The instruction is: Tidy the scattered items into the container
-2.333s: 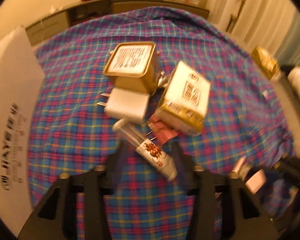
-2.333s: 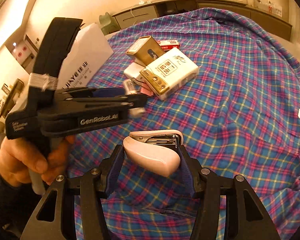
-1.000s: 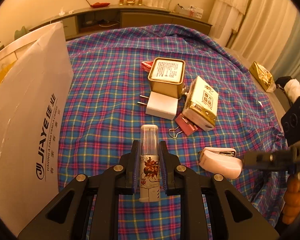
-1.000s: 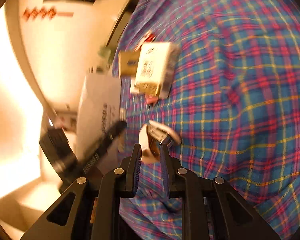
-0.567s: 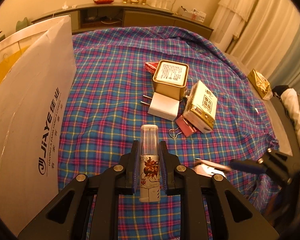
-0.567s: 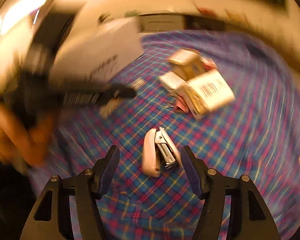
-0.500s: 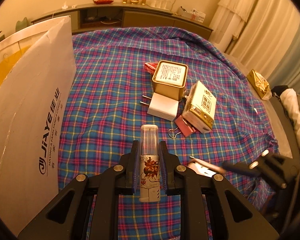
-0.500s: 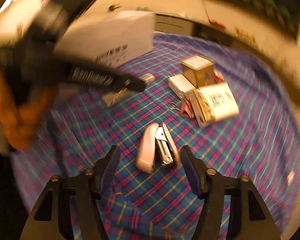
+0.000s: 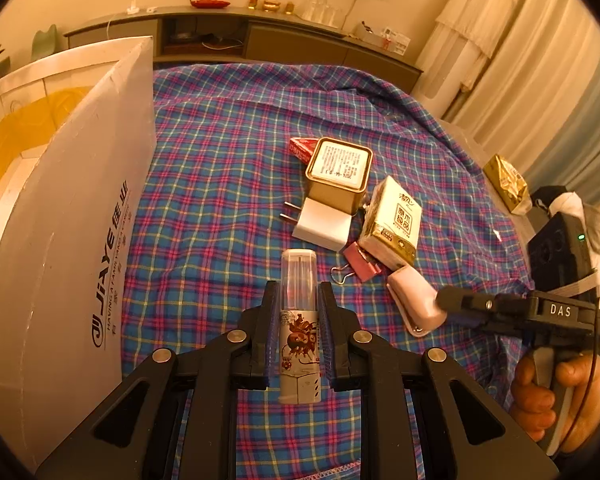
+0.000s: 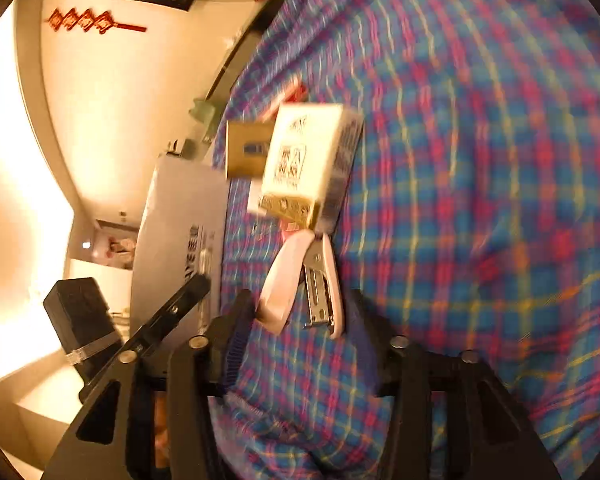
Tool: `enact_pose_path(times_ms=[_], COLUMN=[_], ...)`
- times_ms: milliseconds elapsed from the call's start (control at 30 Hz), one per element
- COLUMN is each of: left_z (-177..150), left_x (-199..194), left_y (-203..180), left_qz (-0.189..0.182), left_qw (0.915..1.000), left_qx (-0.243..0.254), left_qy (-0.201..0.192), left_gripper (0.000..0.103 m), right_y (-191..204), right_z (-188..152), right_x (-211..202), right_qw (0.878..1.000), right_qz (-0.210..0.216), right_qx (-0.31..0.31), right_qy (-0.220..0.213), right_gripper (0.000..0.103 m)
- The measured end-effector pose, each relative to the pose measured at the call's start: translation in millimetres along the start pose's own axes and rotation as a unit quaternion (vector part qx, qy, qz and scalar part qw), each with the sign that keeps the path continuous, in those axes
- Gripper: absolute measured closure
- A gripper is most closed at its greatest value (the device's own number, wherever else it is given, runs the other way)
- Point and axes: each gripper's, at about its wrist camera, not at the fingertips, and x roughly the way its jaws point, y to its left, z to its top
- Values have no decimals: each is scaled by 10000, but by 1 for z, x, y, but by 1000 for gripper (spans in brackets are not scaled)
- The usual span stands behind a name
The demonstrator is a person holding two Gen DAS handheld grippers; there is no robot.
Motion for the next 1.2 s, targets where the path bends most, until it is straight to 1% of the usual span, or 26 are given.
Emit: enact_pose_path(times_ms=[33,100,167,200,267,333,367,400,433,467,500,567,700,800,933,1200], left_z=[0,1,1,1,1,1,1,1,0,0,0,0,1,2,3,3], left_x=[0,0,0,0,0,0,1,0,-1,-2,-4,-8,-15,-23,-35,-67], left_y=[0,0,0,0,0,0,0,0,0,0,0,1,1,-1,-1,1], left_qz=[-15,-39,-57,-68,-87,-112,-132,-143,-138,-139,-138,-140,-160,-184,-205,-213], left_qw=[10000,10000,10000,10000,9999,9999,9999,9999,9999,9999,9999,9998,9998,9996,9994,9984], left_qx=[-8,-16,-32,-41,-54,-63,-75,-87,-84,-80,-84,-95,-103,-84,-86,-104], left_qy=[3,7,11,13,15,21,31,36,28,16,4,-37,-112,-181,-282,-522], left_gripper=[84,84,84,84,84,84,84,84,84,84,84,84,84,84,84,84], right_y=[6,21,38,47,59,72,78,81,81,80,77,76,69,73,87,125], right_z=[0,0,-3,-7,-15,-26,-31,-35,-35,-33,-30,-28,-28,-35,-40,-54], right_x=[-3,-9,-10,-8,-2,11,22,25,30,33,37,33,13,0,-8,-17], right_qw=[9995,9948,9862,9806,9722,9525,9390,9301,9240,9226,9237,9282,9500,9583,9620,9562], right_qz=[-211,-693,-1074,-1145,-1136,-1450,-1730,-1950,-2137,-2205,-2224,-2200,-1813,-1634,-1433,-1260], right_qx=[-196,-669,-1159,-1507,-2017,-2669,-2970,-3111,-3171,-3163,-3118,-2999,-2539,-2335,-2306,-2596], right_qy=[-103,-345,-505,-513,-355,-225,-136,-96,-73,-69,-80,-102,-147,-210,-306,-488], right_gripper=[40,39,39,39,37,38,43,72,75,75,75,75,75,75,75,75])
